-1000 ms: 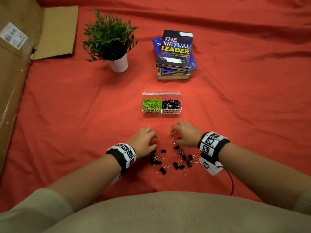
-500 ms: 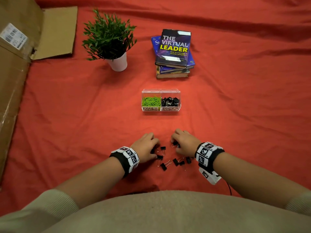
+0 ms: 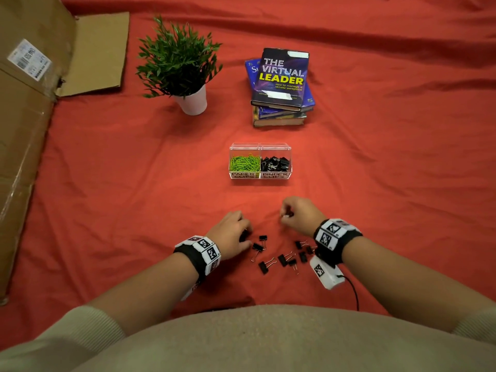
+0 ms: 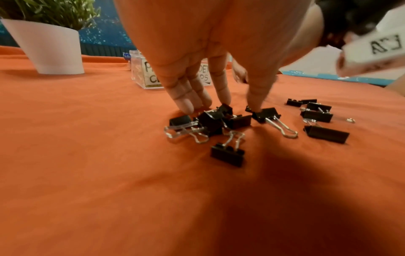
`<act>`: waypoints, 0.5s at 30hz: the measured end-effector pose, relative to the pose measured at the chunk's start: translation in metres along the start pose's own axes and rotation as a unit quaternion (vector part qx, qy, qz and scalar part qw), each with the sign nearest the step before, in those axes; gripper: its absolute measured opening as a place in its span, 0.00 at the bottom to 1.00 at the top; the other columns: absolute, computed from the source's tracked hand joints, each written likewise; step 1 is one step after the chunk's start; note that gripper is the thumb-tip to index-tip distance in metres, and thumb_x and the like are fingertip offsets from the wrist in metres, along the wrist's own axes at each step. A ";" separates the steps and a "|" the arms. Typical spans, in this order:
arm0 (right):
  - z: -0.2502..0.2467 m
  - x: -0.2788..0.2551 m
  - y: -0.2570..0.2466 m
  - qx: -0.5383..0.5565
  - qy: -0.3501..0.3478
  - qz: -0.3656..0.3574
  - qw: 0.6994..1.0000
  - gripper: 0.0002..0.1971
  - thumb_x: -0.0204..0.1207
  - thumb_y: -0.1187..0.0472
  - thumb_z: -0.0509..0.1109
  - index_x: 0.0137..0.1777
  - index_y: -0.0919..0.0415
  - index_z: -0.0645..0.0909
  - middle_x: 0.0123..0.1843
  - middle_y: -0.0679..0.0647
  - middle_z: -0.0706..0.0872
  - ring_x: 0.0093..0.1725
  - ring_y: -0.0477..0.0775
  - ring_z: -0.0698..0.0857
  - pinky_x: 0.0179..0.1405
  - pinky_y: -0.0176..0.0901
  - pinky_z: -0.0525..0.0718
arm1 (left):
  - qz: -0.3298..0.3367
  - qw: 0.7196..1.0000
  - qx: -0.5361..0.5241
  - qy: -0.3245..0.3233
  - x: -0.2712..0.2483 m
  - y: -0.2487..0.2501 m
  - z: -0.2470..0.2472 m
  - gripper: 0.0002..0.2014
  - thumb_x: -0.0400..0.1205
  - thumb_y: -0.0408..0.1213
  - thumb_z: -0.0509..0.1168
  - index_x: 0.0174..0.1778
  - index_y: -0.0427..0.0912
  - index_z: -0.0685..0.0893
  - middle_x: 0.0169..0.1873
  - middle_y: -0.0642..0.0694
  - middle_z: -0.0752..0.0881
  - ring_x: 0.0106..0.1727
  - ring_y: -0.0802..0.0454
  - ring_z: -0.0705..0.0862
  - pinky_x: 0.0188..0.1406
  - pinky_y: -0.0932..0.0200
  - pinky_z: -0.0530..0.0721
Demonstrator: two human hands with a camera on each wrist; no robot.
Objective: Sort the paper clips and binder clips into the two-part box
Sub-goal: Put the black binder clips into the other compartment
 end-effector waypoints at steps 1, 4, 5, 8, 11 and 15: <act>-0.009 0.006 -0.004 0.031 0.032 0.004 0.999 0.04 0.68 0.69 0.70 0.38 0.60 0.81 0.40 0.51 0.85 0.39 0.50 0.82 0.39 0.38 0.79 | -0.001 1.000 0.009 -0.007 -0.001 -0.001 -0.002 0.21 0.73 0.50 0.72 0.58 0.48 0.80 0.54 0.48 0.74 0.59 0.50 0.73 0.60 0.52 0.78; -0.041 0.029 -0.024 0.048 0.100 -0.014 0.994 0.03 0.69 0.69 0.70 0.39 0.61 0.81 0.37 0.51 0.84 0.35 0.47 0.80 0.33 0.33 0.79 | -0.009 0.999 0.027 -0.036 -0.003 -0.004 -0.004 0.27 0.69 0.51 0.75 0.62 0.49 0.78 0.56 0.47 0.74 0.60 0.50 0.73 0.59 0.54 0.78; -0.050 0.039 -0.030 0.041 0.114 -0.024 0.992 0.03 0.68 0.69 0.70 0.40 0.62 0.81 0.38 0.52 0.85 0.36 0.49 0.81 0.36 0.38 0.81 | -0.012 0.999 0.025 -0.041 -0.003 -0.005 -0.004 0.27 0.69 0.50 0.76 0.62 0.49 0.78 0.56 0.47 0.74 0.61 0.50 0.73 0.59 0.53 0.79; -0.063 0.067 -0.039 0.009 0.127 -0.035 0.991 0.04 0.68 0.70 0.69 0.42 0.64 0.82 0.43 0.58 0.86 0.40 0.52 0.80 0.42 0.44 0.80 | -0.019 0.999 0.015 -0.047 0.000 -0.006 -0.004 0.26 0.70 0.45 0.75 0.63 0.47 0.78 0.58 0.45 0.75 0.63 0.46 0.75 0.62 0.50 0.78; -0.065 0.079 -0.040 -0.030 0.137 -0.039 0.989 0.08 0.69 0.68 0.69 0.48 0.61 0.82 0.51 0.60 0.83 0.46 0.57 0.81 0.47 0.44 0.78 | -0.025 0.998 0.012 -0.050 0.002 -0.006 -0.004 0.26 0.72 0.44 0.74 0.65 0.44 0.77 0.59 0.43 0.75 0.64 0.45 0.75 0.64 0.52 0.77; -0.039 0.055 -0.042 -0.099 0.118 -0.075 0.985 0.15 0.70 0.62 0.71 0.57 0.57 0.79 0.59 0.57 0.77 0.53 0.58 0.81 0.52 0.51 0.82 | -0.026 0.999 0.003 -0.033 0.002 -0.008 -0.004 0.23 0.73 0.42 0.74 0.62 0.42 0.77 0.59 0.42 0.74 0.62 0.44 0.77 0.64 0.52 0.77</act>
Point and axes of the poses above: each hand's wrist, its own x-axis towards the middle knuckle, its own z-axis out of the palm, y = z × x, the point moved 2 cm from there along x, towards the middle knuckle
